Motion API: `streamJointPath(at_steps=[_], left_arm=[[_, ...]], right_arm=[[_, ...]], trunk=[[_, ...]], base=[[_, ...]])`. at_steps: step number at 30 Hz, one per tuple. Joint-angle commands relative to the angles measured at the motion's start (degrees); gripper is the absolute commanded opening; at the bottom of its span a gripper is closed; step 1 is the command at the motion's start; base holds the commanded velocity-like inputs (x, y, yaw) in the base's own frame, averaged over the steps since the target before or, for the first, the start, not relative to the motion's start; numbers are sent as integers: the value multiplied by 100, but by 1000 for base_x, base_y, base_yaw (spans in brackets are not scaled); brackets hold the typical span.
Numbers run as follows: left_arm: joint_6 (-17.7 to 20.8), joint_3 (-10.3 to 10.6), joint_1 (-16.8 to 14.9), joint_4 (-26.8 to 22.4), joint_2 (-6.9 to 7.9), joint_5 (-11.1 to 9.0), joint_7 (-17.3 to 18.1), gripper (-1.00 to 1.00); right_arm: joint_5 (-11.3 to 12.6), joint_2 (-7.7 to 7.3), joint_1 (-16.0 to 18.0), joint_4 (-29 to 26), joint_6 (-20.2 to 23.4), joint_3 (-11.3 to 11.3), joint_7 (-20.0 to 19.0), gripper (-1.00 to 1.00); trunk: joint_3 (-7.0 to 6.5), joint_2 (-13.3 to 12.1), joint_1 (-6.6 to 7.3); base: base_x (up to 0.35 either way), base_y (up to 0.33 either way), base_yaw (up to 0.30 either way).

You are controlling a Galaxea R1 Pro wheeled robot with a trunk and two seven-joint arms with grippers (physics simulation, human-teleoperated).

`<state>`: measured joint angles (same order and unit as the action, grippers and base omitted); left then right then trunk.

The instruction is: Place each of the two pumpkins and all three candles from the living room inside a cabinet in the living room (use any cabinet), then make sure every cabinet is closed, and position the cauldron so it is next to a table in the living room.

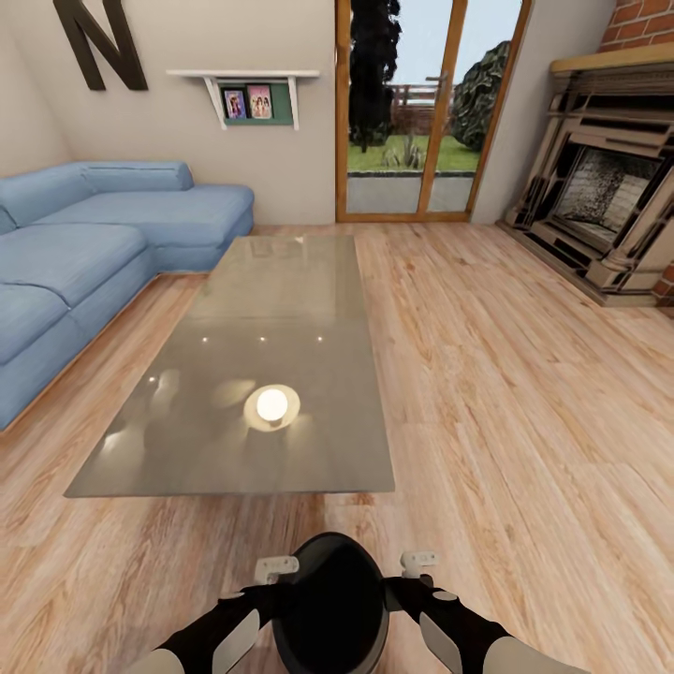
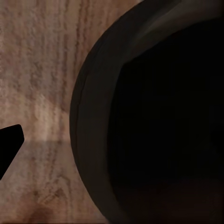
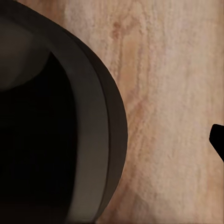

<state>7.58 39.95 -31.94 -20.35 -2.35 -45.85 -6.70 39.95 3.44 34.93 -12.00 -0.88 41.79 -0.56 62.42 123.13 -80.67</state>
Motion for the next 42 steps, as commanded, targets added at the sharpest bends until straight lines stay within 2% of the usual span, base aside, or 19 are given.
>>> streamJointPath(at_steps=[1,10,42], left_arm=[[14,46,-4,-13,5,-57,-48,100],[39,38,-5,-13,8,-75,-51,100],[26,39,-5,-21,36,-73,-108,100]], right_arm=[[57,-1,5,4,-9,40,-6,100],[57,7,5,4,-9,38,-5,100],[54,-27,5,3,-17,14,-4,100]], trunk=[[-15,-40,23],[-176,-401,221],[-751,-1684,924]], base=[[0,0,0],[-5,0,0],[-136,0,0]])
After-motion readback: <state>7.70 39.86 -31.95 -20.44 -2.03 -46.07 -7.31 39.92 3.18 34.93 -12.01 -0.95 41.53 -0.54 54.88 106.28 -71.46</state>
